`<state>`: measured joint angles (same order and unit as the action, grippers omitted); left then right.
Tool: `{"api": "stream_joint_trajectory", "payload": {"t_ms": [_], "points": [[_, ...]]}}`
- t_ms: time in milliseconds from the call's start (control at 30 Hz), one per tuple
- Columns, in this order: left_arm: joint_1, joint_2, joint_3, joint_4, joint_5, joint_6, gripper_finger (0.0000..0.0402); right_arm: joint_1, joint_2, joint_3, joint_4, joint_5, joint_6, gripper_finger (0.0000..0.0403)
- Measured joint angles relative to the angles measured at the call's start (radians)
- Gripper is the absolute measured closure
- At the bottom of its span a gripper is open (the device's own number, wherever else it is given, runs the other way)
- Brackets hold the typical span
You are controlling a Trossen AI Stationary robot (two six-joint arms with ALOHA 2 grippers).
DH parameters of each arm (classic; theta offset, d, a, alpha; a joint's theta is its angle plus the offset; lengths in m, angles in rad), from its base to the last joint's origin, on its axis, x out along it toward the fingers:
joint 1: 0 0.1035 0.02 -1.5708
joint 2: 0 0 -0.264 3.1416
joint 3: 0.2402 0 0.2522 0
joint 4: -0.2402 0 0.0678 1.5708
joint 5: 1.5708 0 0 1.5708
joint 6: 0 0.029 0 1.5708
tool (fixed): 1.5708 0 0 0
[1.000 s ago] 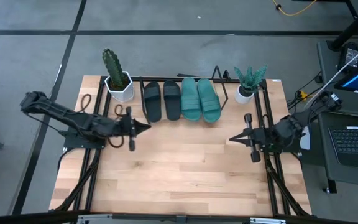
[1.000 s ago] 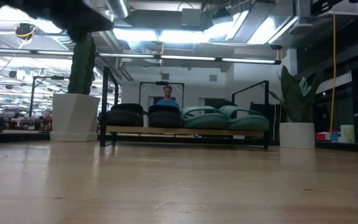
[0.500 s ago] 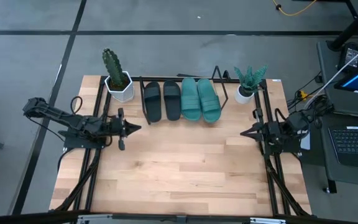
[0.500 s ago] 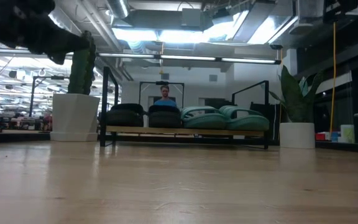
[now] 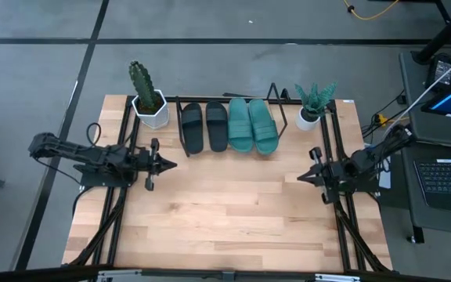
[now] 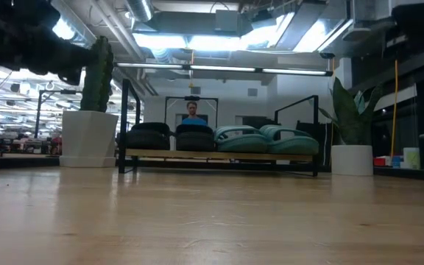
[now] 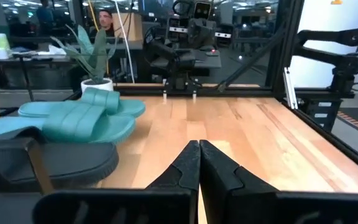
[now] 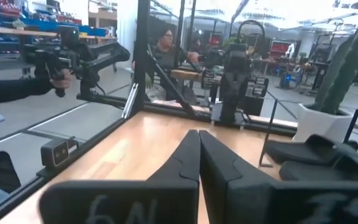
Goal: Pick and place slides into the shelf
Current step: Return to Home Position
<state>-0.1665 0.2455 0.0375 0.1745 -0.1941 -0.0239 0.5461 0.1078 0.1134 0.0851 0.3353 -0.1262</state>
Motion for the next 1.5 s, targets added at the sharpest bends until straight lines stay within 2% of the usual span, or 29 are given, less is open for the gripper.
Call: {"api": "stream_joint_trajectory", "payload": {"t_ms": [233, 333, 433, 667, 867, 1500], "points": [[0.05, 0.003, -0.03, -0.014, 0.059, -0.051, 0.0401, -0.001, 0.0, -0.096, 0.106, 0.0, 0.008, 0.0399], [0.062, 0.005, -0.03, -0.016, 0.104, -0.046, 0.0401, -0.003, 0.003, -0.107, 0.094, 0.0, -0.004, 0.0399], [0.073, 0.005, -0.03, -0.016, 0.089, -0.047, 0.0401, -0.007, 0.003, -0.107, 0.112, 0.0, -0.001, 0.0399], [0.077, 0.005, -0.03, -0.016, -0.023, -0.045, 0.0401, -0.007, 0.003, -0.107, 0.107, 0.002, 0.046, 0.0391], [0.077, 0.005, -0.03, -0.016, -0.028, -0.045, 0.0401, -0.007, 0.003, -0.107, 0.106, 0.003, 0.06, 0.0379], [0.077, 0.005, -0.029, -0.016, -0.029, -0.044, 0.0402, -0.007, 0.003, -0.107, 0.103, 0.003, 0.065, 0.0382]]}}
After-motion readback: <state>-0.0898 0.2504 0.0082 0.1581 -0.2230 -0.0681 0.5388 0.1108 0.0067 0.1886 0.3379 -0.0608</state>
